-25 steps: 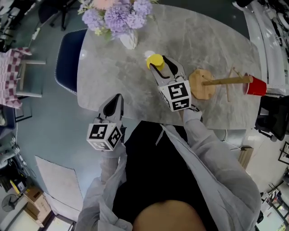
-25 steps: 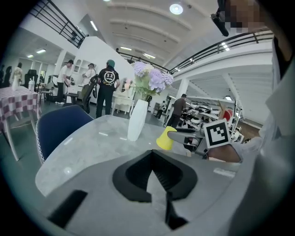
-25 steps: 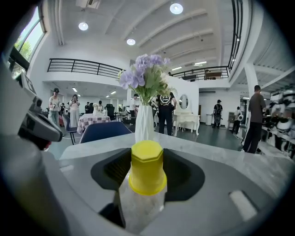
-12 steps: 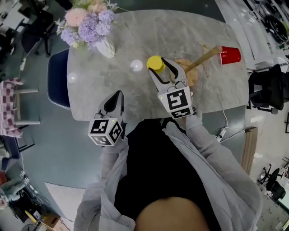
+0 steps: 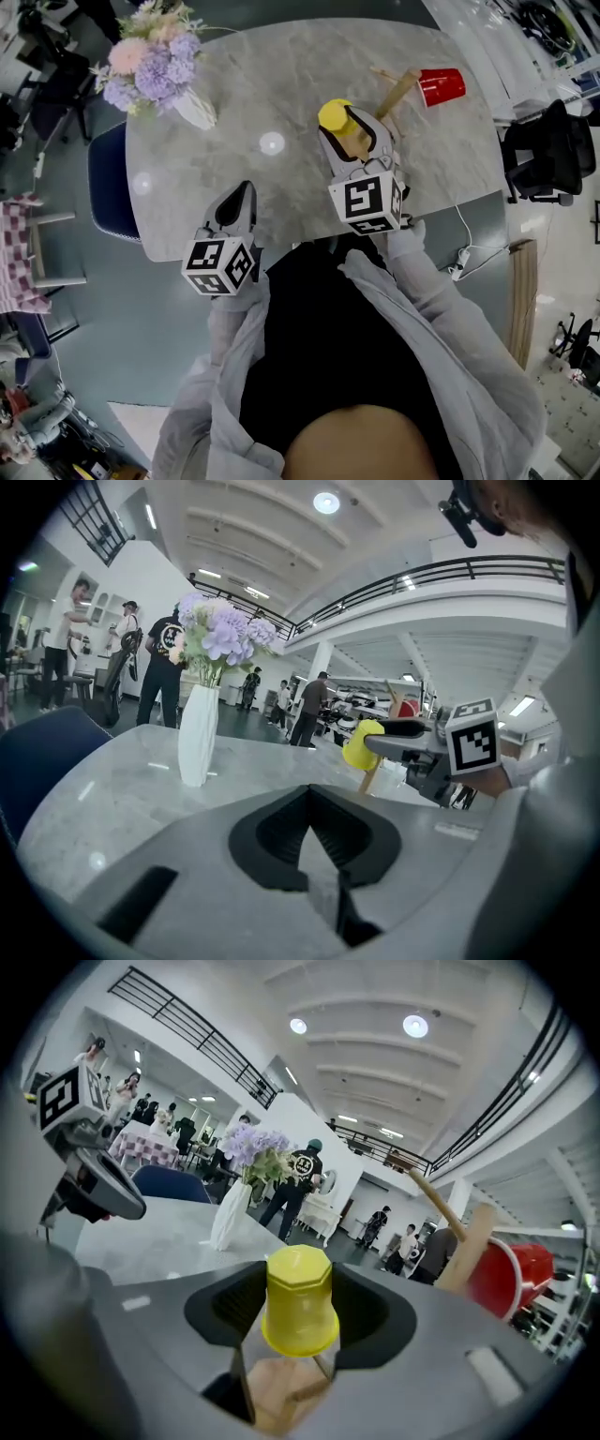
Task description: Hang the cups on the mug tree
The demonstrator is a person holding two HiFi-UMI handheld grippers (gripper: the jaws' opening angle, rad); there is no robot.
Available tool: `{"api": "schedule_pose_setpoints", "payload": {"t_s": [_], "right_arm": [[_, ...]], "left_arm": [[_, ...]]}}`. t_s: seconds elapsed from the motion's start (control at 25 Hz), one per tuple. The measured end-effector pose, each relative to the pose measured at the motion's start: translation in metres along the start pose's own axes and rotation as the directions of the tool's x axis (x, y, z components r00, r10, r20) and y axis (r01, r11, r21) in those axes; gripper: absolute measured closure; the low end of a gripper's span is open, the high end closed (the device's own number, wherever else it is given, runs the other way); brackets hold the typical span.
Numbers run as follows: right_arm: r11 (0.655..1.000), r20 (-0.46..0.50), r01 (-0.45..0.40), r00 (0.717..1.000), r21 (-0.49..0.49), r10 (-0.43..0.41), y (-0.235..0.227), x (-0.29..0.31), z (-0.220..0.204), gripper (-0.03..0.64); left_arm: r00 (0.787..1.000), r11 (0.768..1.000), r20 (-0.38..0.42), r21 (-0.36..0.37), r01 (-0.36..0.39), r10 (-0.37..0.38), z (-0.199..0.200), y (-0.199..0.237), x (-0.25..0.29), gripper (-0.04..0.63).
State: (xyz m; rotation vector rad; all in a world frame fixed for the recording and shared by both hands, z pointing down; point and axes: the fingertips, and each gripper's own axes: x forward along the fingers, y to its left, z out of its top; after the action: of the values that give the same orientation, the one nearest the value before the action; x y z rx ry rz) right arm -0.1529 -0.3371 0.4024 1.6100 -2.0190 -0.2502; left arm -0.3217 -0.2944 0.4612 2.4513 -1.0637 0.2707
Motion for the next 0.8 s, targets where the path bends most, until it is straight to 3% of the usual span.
{"api": "schedule_pose_setpoints", "payload": {"t_s": [0.2, 0.8], "right_arm": [[0.997, -0.07, 0.004, 0.998, -0.076, -0.01, 0.0, 0.004, -0.027, 0.388], [0.991, -0.173, -0.001, 0.985, -0.132, -0.022, 0.0, 0.032, -0.071, 0.387]], "left_arm": [[1.0, 1.0, -0.008, 0.001, 0.005, -0.005, -0.004, -0.007, 0.003, 0.588], [0.997, 0.999, -0.058, -0.03, -0.043, 0.042, -0.025, 0.002, -0.003, 0.588]]}}
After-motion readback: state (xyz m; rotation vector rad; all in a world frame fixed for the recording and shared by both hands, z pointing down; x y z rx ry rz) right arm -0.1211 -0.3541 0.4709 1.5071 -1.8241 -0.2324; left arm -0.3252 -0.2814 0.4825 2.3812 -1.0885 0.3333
